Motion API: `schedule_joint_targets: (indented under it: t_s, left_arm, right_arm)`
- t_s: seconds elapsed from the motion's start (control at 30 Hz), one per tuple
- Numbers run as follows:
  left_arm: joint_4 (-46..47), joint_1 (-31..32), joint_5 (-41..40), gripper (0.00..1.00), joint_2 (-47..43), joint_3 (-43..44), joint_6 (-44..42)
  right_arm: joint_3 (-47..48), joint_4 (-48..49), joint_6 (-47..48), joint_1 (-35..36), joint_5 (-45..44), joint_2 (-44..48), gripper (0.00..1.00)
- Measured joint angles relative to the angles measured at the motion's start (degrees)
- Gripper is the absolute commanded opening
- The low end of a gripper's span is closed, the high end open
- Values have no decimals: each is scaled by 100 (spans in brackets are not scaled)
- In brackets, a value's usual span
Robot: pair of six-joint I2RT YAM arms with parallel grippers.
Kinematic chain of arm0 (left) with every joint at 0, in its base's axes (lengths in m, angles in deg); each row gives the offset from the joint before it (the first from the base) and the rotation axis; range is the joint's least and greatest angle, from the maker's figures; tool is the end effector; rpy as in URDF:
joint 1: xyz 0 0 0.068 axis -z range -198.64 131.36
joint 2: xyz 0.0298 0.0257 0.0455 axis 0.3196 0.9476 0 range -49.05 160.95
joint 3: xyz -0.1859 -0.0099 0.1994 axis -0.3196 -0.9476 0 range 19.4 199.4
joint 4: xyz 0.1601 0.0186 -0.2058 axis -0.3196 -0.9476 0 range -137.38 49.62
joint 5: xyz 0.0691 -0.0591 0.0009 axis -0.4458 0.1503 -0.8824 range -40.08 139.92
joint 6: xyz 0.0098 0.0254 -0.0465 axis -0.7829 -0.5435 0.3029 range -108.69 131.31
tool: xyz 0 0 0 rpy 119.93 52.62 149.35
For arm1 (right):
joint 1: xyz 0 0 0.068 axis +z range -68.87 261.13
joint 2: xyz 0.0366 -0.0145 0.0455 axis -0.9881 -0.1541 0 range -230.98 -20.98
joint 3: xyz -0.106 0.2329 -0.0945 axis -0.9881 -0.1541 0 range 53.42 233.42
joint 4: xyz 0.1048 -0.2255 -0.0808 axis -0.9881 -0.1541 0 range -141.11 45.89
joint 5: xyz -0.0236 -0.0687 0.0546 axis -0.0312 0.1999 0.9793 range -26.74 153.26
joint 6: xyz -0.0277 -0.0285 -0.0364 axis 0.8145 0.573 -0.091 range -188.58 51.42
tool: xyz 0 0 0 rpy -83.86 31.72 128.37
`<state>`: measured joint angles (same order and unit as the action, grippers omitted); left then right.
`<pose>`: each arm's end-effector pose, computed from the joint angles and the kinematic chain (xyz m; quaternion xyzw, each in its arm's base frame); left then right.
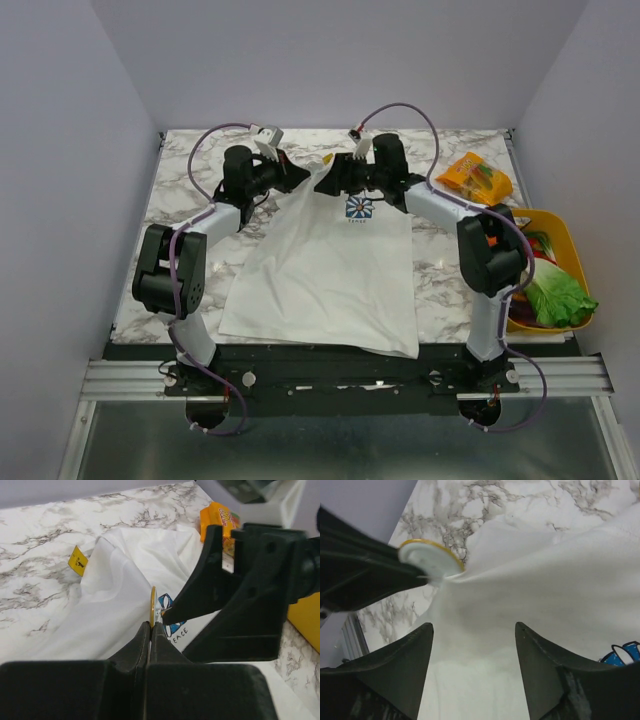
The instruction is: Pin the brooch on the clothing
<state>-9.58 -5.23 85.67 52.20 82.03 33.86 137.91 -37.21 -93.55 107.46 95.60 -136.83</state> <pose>0.3865 -0.1136 0.2524 0.1440 0.7310 -0.4131 0.5237 0.4130 0.2256 0.2317 -0.1603 0.8057 0.4361 0.3674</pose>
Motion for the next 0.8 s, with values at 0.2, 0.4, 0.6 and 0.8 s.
schedule_joint_targets:
  t_s: [0.2, 0.4, 0.6, 0.8]
  left_arm:
    - [83, -87, 251, 0, 0, -52, -96]
    - [85, -94, 496, 0, 0, -66, -387]
    - [-2, -94, 916, 0, -22, -131, -909]
    - [168, -94, 1394, 0, -87, -267, -1204]
  right_arm:
    - [-1021, 1010, 658, -234, 780, 881, 91]
    - [-1032, 1298, 1198, -457, 1495, 874, 100]
    - [-938, 1316, 1613, -627, 2166, 828, 100]
    - [-452, 1335, 1910, -658, 2761, 448, 96]
